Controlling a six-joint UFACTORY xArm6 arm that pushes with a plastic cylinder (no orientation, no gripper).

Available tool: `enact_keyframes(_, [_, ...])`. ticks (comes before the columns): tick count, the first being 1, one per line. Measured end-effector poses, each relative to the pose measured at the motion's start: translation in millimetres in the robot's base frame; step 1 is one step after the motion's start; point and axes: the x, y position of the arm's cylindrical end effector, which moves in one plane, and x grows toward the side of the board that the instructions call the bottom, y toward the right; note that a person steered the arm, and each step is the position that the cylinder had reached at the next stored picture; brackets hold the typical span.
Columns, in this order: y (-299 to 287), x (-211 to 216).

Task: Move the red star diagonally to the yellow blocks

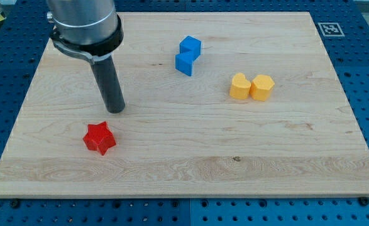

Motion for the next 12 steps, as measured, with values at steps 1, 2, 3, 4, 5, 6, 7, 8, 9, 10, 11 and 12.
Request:
enact_keyframes(1, [27.2, 25.8])
enact_keyframes(2, [38.4, 46.6])
enact_keyframes(3, [39.0, 74.7])
enact_keyframes(4, [50.6, 105.6])
enact_keyframes(5, [50.6, 106.1])
enact_keyframes(6, [44.8, 114.3])
enact_keyframes(7, [29.1, 136.0])
enact_keyframes(8, [29.1, 136.2])
enact_keyframes(9, [28.5, 136.2])
enact_keyframes(10, [18.9, 136.2])
enact_keyframes(11, [-1.2, 129.7])
enact_keyframes(12, [-16.7, 103.2])
